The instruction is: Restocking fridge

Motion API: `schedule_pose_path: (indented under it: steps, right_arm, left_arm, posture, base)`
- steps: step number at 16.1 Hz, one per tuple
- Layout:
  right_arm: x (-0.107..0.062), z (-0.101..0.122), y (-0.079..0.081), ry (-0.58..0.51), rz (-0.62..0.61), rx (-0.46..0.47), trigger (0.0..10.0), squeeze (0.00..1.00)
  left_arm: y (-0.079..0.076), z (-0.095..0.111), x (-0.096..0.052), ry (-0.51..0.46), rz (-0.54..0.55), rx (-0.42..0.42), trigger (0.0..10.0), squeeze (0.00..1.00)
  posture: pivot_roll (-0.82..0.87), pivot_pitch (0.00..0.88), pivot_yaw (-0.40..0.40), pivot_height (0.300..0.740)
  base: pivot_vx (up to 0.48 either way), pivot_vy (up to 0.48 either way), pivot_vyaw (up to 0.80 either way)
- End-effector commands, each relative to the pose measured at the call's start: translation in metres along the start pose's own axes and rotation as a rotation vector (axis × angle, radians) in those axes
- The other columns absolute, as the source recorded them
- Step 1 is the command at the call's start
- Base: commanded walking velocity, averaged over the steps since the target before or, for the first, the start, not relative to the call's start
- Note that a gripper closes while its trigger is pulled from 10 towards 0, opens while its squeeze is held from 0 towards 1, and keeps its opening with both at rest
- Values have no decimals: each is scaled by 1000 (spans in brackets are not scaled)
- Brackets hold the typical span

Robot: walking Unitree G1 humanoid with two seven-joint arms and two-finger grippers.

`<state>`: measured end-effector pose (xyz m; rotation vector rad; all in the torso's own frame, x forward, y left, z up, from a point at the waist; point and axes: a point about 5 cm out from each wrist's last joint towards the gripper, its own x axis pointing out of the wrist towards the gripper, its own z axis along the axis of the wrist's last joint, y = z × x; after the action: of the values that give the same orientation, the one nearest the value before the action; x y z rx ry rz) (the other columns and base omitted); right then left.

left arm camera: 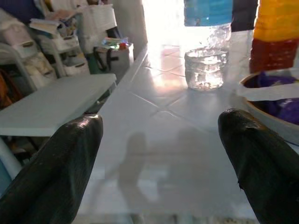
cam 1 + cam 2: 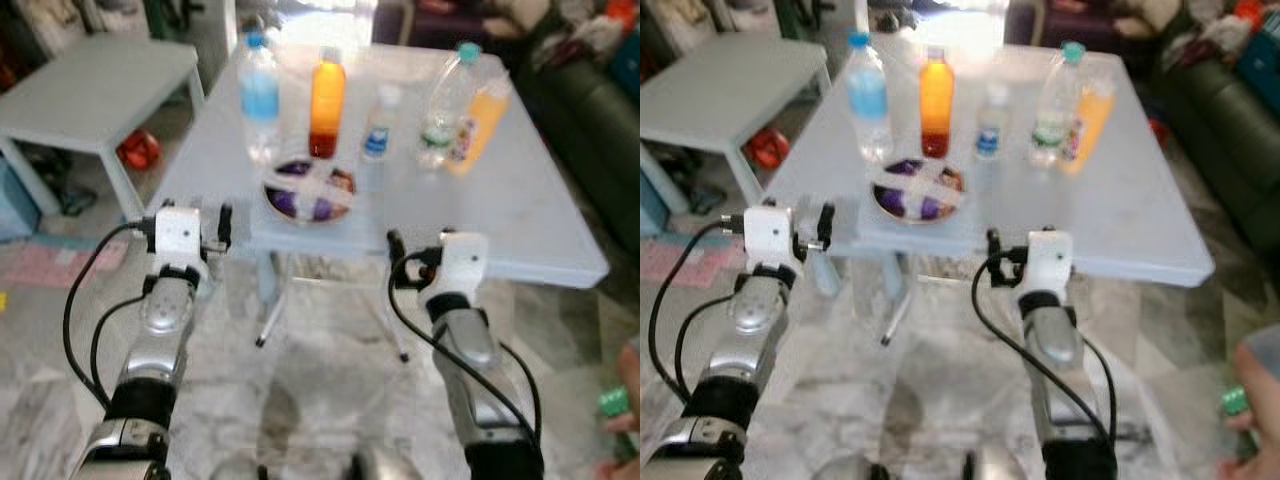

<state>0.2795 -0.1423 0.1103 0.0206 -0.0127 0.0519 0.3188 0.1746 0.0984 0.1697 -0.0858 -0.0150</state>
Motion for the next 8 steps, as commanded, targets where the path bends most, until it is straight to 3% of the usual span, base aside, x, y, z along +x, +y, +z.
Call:
schedule_pose_path:
  steps: [1,3,8]
  right_arm:
    - [-2,-3,-12,14,-41,-10,10000,0]
    - [-2,-2,-11,11,-40,-10,10000,0]
    - [-1,-3,-10,13,-35,-11,10000,0]
  left_arm:
    - [-12,4,2,-17,-43,-8,10000,0]
    - [-13,5,3,-22,-48,-10,10000,0]
    - [-14,3,3,-7,-47,-32,10000,0]
  posture:
    - [-71,37,-21,740]
    - [-71,37,-21,740]
    - [-70,35,-21,740]
  base:
    - [0,420,-656]
    - [120,416,-534]
    - [48,433,0]
